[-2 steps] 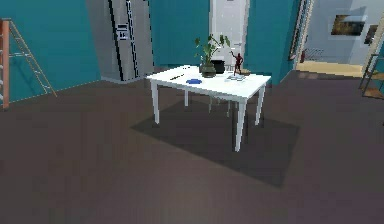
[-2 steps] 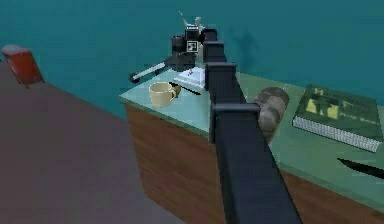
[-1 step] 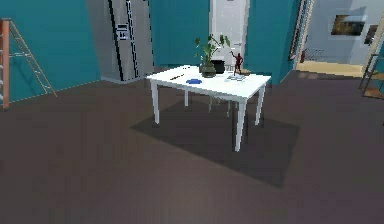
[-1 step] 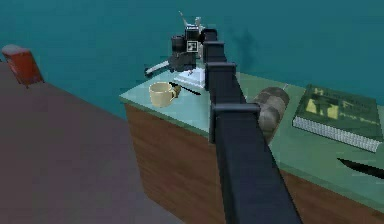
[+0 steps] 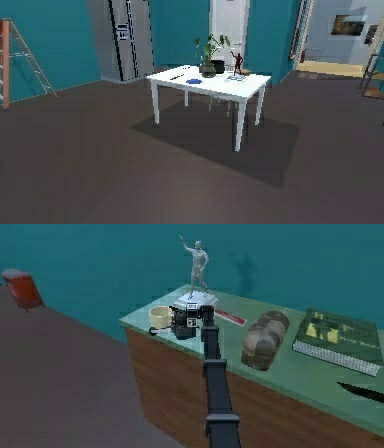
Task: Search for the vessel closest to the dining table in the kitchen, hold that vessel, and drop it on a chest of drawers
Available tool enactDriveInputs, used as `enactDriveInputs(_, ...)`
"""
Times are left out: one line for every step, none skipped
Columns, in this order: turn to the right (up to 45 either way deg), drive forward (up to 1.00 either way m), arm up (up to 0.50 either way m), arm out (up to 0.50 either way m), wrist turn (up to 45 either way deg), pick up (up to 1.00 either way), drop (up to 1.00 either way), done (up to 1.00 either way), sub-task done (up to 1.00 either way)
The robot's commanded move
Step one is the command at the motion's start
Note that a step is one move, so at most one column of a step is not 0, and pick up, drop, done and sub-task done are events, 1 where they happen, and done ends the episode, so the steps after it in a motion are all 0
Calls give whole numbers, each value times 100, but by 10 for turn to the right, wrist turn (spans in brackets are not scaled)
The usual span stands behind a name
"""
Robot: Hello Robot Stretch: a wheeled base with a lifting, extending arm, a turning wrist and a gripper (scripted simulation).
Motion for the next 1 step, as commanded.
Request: enactDriveInputs(0,0,0,0,0,100,0,0,0)
